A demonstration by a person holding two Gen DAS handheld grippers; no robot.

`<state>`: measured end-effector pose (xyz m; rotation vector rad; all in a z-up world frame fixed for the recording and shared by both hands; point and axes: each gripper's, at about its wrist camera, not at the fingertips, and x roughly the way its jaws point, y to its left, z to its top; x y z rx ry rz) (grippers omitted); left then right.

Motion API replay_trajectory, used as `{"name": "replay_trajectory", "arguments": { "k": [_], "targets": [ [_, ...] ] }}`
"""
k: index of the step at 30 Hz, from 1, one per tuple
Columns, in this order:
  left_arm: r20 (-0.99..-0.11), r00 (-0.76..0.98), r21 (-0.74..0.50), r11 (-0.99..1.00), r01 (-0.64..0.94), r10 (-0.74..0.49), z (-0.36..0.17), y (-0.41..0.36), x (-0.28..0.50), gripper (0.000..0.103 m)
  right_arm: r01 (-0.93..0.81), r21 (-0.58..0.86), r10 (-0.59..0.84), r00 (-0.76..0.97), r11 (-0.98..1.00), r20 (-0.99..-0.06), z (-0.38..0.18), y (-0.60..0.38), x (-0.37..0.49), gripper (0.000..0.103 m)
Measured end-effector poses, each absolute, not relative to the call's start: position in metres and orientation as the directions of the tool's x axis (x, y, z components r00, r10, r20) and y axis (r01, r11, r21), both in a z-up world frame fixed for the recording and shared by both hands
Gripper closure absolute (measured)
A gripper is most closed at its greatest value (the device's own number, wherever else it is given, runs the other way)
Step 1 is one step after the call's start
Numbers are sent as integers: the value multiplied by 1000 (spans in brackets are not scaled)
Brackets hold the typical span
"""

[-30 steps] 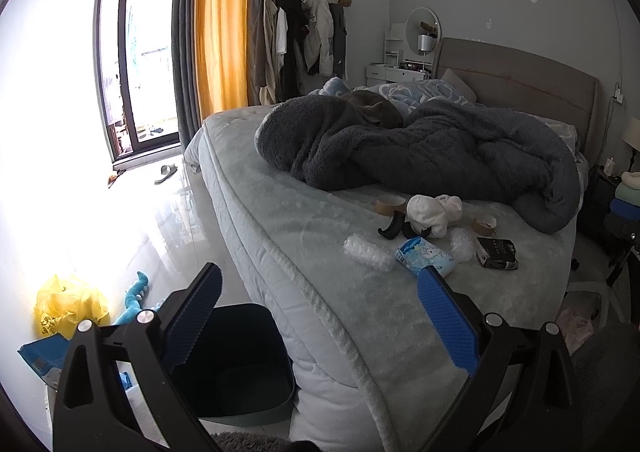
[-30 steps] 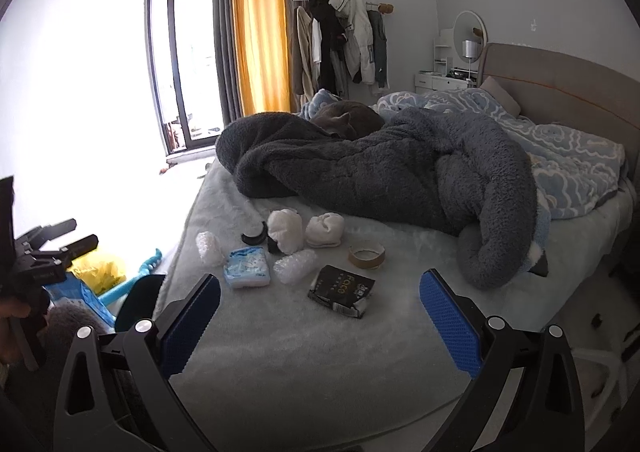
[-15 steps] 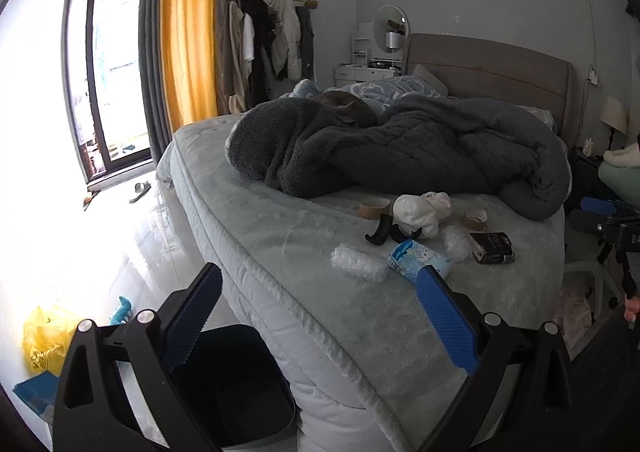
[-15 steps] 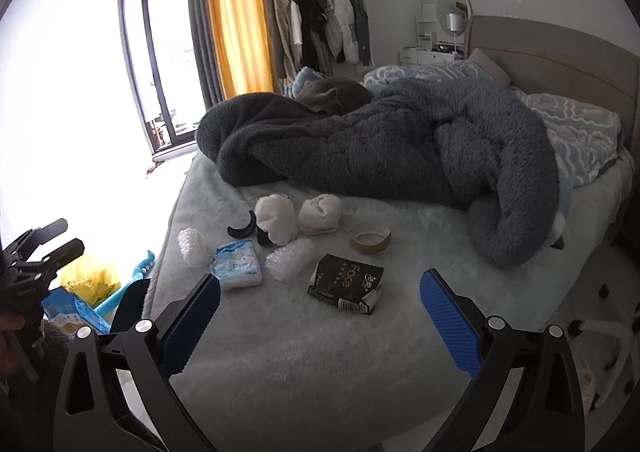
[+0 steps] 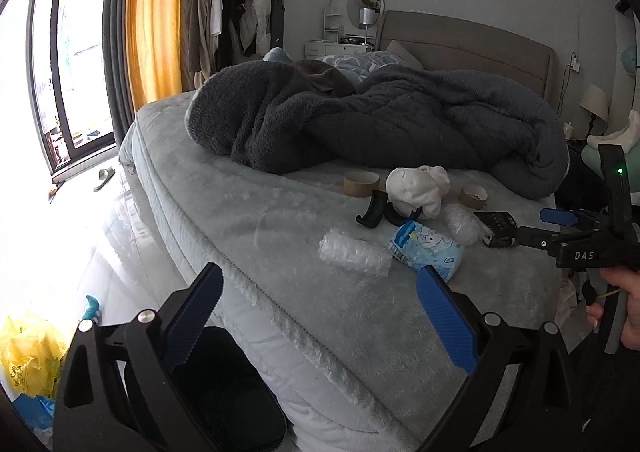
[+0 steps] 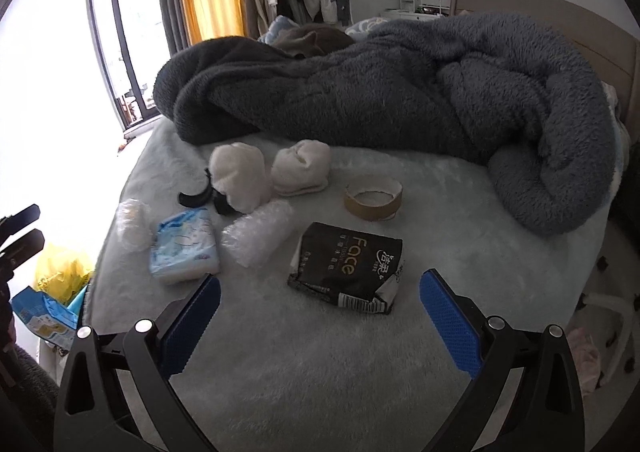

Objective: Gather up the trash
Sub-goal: 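Grasp the black Face tissue pack with right gripper while left gripper grasps bubble-wrap roll, then carry both items to the teal bin and open left gripper over it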

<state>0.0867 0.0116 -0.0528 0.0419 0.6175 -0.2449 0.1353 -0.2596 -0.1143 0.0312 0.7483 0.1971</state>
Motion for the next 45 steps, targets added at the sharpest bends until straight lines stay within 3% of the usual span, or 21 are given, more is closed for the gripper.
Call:
{"name": "replay_trajectory", "arguments": {
  "k": [15, 20, 28, 37, 40, 45],
  "targets": [
    [-608, 738, -50, 941, 334, -294, -83, -8, 138, 4, -78, 73, 107, 673, 994, -732, -157, -257, 183, 3],
    [-616, 721, -73, 934, 349, -318, -90, -12, 147, 4, -71, 100, 122, 662, 992, -740, -160, -260, 187, 21],
    [-638, 698, -77, 929, 363, -326, -101, -19, 161, 6, -99, 133, 166, 662, 986, -731, -153, -261, 187, 25],
    [-665, 673, -108, 934, 342, -323, -109, -22, 173, 22, -101, 151, 178, 708, 983, -684, -126, -264, 180, 25],
    [-683, 658, -109, 935, 338, -317, -112, -25, 175, 33, -115, 171, 201, 718, 979, -666, -116, -261, 178, 25],
    [-684, 662, -117, 941, 317, -308, -107, -22, 171, 37, -155, 208, 254, 728, 966, -637, -99, -245, 174, 25]
  ]
}}
